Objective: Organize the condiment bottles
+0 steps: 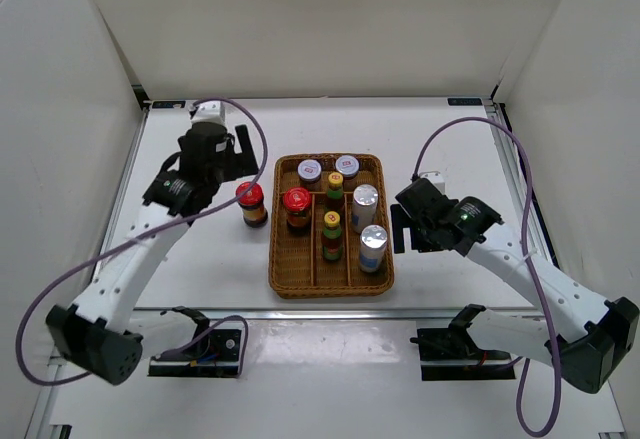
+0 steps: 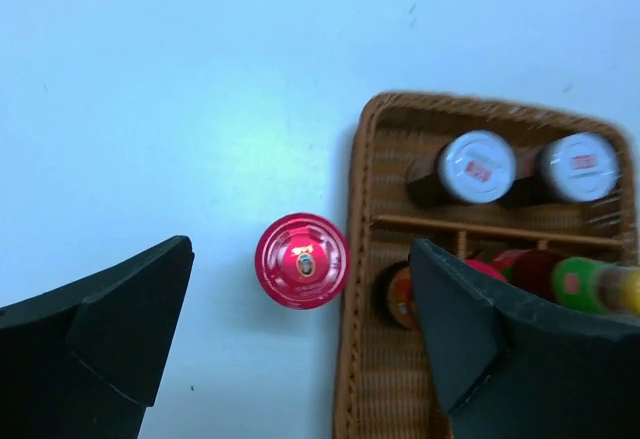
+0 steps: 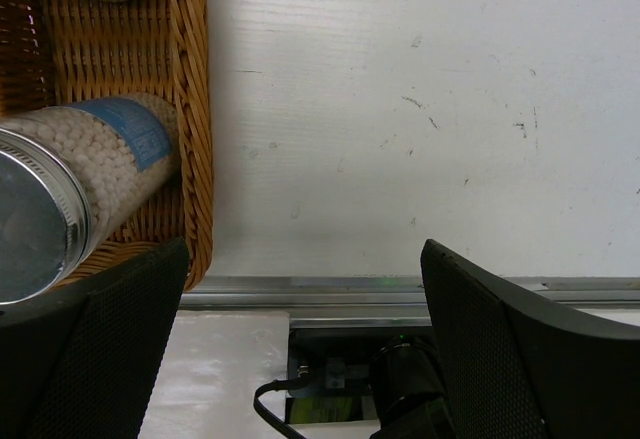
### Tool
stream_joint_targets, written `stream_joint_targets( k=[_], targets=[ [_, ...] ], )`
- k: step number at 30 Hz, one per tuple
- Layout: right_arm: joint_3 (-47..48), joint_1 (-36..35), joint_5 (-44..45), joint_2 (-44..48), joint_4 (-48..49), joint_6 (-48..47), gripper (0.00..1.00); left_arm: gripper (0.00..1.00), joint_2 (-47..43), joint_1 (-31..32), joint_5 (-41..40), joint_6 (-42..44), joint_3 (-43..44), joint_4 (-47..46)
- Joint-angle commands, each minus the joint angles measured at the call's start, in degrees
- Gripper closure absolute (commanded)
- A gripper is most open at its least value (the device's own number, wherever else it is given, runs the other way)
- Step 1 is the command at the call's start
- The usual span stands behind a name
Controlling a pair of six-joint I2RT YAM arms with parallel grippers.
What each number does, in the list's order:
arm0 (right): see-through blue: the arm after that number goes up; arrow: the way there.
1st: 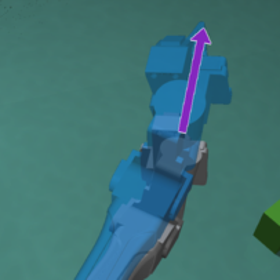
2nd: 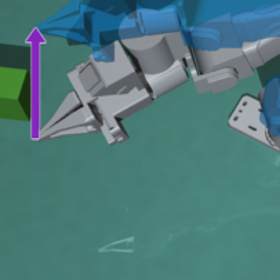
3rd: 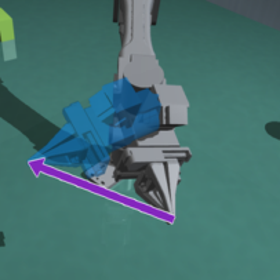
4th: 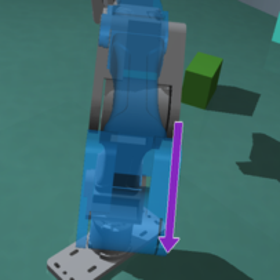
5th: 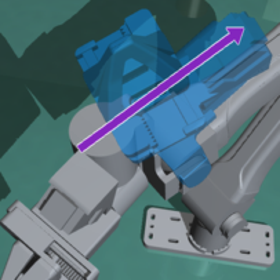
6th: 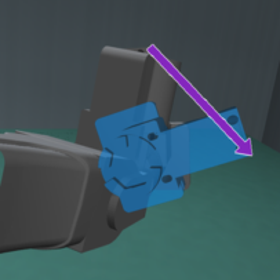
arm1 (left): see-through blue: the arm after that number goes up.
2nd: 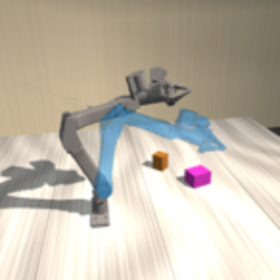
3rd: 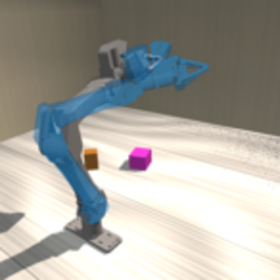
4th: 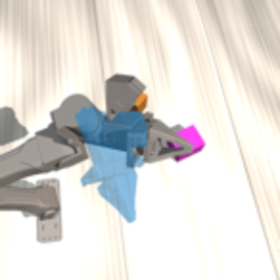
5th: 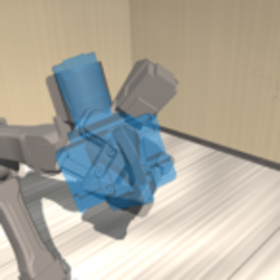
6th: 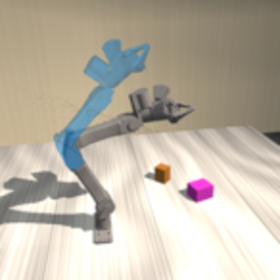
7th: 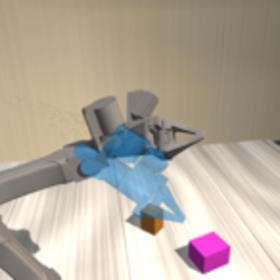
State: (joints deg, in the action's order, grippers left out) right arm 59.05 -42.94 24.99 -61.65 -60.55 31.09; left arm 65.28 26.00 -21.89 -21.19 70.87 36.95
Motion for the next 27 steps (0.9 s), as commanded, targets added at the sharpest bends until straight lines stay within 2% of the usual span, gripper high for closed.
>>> stream_joint_targets(
  k=[1,7,11,13,17,18,21,23,27],
  targets=[
    [-0.3,-0.4,0.8,-0.1,-0.8,0.5,0.00,0.00,7.3,-3.7,10.8,0.4,-4.0,2.1],
    [-0.3,-0.9,0.2,-0.6,-0.8,-0.1,0.00,0.00,16.5,-6.7,17.6,-0.3,-2.8,1.5],
    [0.2,-0.9,0.2,-0.6,-0.8,-0.1,0.00,0.00,20.0,-7.7,19.2,-0.3,-2.8,1.5],
    [0.2,-0.9,0.2,-0.6,-0.8,-0.1,0.00,0.03,20.5,-7.7,19.2,-0.3,-2.8,2.1],
    [0.2,-0.9,0.2,-0.6,-0.8,-0.1,0.00,0.35,17.2,-7.7,16.5,-0.3,-2.8,2.1],
    [0.2,-0.9,0.2,-0.6,-0.8,-0.1,0.00,0.57,15.6,-7.7,15.7,-0.3,-2.8,2.1],
    [0.2,-1.4,0.2,-0.6,-0.8,-0.1,0.00,0.78,7.5,-7.7,12.2,-0.3,-1.6,3.3],
    [0.2,-1.4,0.2,-0.6,-0.8,-0.1,0.00,0.88,2.1,-6.1,11.0,0.3,-0.1,4.4],
    [0.2,-1.4,0.2,-0.6,-0.8,-0.1,0.00,0.89,-2.9,-2.1,10.4,1.8,5.9,9.8]
  ],
)
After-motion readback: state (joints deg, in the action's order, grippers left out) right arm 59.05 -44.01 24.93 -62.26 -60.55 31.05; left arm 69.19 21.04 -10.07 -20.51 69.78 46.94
